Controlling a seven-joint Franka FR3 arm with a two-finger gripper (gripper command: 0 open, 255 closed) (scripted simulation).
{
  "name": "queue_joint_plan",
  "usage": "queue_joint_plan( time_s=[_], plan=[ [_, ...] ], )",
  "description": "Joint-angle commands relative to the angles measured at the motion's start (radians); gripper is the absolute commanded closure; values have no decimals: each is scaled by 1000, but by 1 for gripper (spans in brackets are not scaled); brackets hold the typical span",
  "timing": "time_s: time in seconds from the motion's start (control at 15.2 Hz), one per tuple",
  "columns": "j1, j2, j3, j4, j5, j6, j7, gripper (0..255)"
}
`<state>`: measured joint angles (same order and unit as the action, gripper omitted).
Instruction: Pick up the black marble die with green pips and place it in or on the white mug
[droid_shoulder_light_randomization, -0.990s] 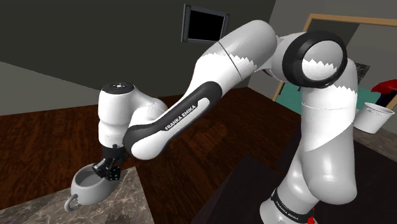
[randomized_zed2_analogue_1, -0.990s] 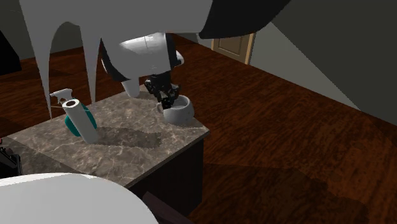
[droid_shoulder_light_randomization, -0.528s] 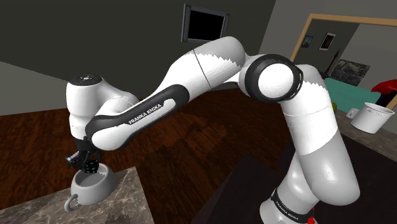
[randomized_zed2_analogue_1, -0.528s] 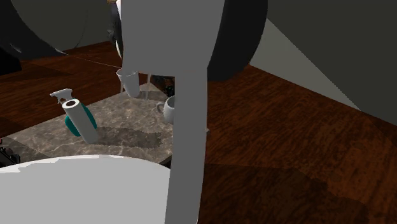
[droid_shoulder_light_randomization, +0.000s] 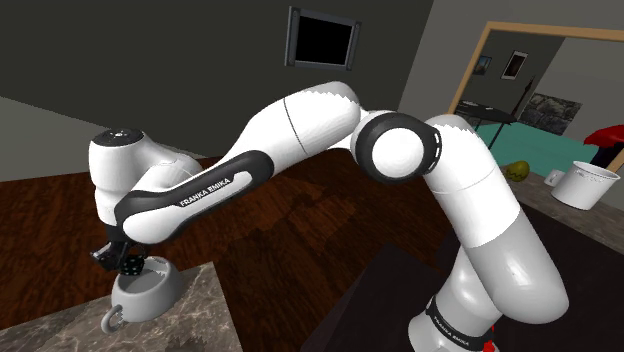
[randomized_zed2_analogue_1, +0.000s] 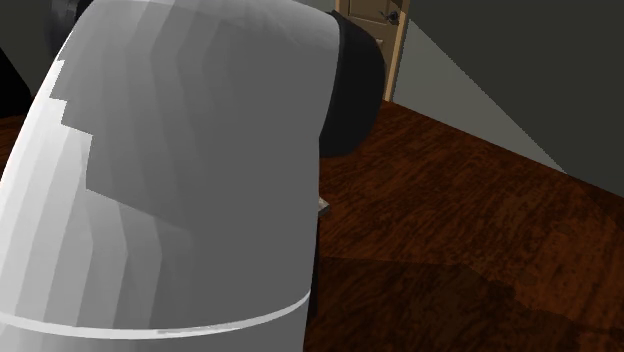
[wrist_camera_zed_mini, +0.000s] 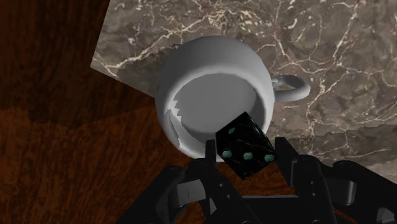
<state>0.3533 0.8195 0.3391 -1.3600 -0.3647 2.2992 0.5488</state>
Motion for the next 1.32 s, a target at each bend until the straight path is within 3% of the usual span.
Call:
queue_joint_plan(
  time_s=[0.0, 0.46, 0.99, 1.06, 1.25],
  plan=[
    [2, 15, -5, -1, -5, 17, 3, 255],
    [11, 70, -21, 2, -21, 68, 13, 255],
    [11, 70, -21, 2, -21, 68, 13, 255],
    [12, 72, -21, 4, -21, 68, 14, 0],
    [13, 73, -21, 6, -21, 68, 14, 0]
  ],
)
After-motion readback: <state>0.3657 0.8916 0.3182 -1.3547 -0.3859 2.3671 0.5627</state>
